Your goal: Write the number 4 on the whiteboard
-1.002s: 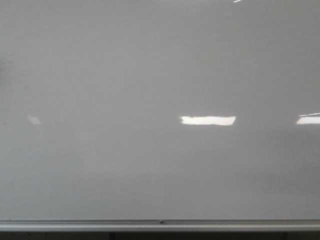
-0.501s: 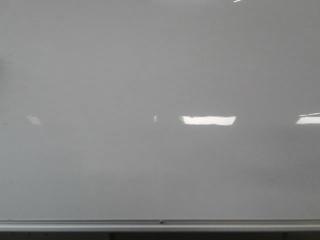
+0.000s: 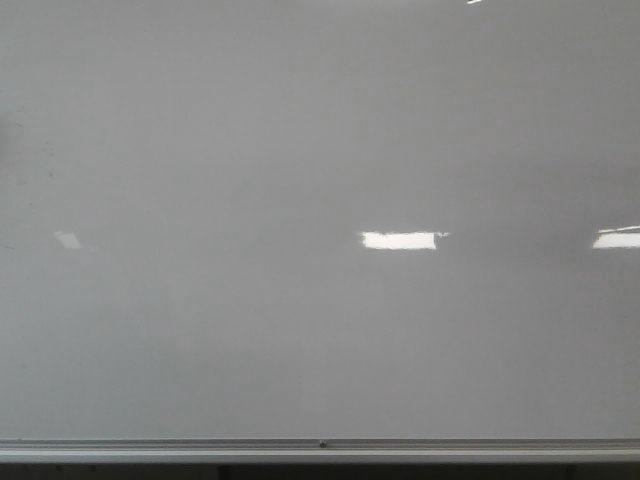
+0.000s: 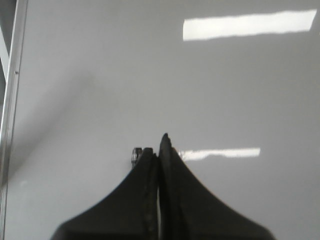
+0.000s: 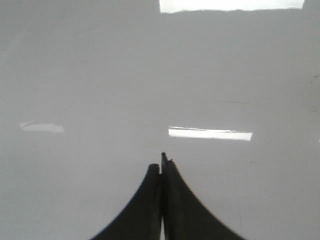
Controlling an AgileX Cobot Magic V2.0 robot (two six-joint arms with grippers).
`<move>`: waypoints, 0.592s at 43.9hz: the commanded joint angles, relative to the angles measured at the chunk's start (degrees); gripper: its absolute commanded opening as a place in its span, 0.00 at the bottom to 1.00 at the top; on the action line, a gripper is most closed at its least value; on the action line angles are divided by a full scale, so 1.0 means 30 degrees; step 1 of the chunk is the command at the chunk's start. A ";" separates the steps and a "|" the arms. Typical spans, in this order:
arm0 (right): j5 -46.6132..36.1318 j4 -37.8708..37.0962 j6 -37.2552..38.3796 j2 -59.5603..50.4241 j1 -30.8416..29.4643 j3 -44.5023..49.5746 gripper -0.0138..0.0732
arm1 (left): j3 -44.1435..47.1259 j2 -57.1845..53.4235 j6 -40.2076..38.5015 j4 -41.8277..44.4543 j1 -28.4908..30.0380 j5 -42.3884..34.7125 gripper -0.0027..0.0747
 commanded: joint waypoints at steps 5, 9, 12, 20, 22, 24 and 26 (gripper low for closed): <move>-0.0714 0.0085 -0.0037 0.2526 0.0026 -0.1423 0.09 | -0.1325 0.3315 -0.0065 0.0184 0.0000 0.0230 0.01; -0.0860 0.0085 -0.0037 0.2618 0.0026 -0.1423 0.09 | -0.1325 0.3875 -0.0065 0.0184 0.0000 0.0103 0.01; -0.0860 0.0085 -0.0037 0.2618 0.0026 -0.1423 0.13 | -0.1325 0.3911 -0.0065 0.0142 0.0000 0.0103 0.02; -0.0860 0.0085 -0.0037 0.2618 0.0026 -0.1423 0.48 | -0.1325 0.3911 -0.0065 0.0142 0.0000 0.0103 0.41; -0.0860 0.0085 -0.0037 0.2618 0.0026 -0.1423 0.57 | -0.1325 0.3911 -0.0065 0.0142 0.0000 0.0103 0.57; -0.0860 0.0085 -0.0037 0.2618 0.0026 -0.1423 0.64 | -0.1325 0.3953 -0.0065 0.0142 0.0000 0.0063 0.72; -0.0860 0.0085 -0.0037 0.2618 0.0026 -0.1423 0.69 | -0.1325 0.3953 -0.0065 0.0142 0.0000 0.0038 0.83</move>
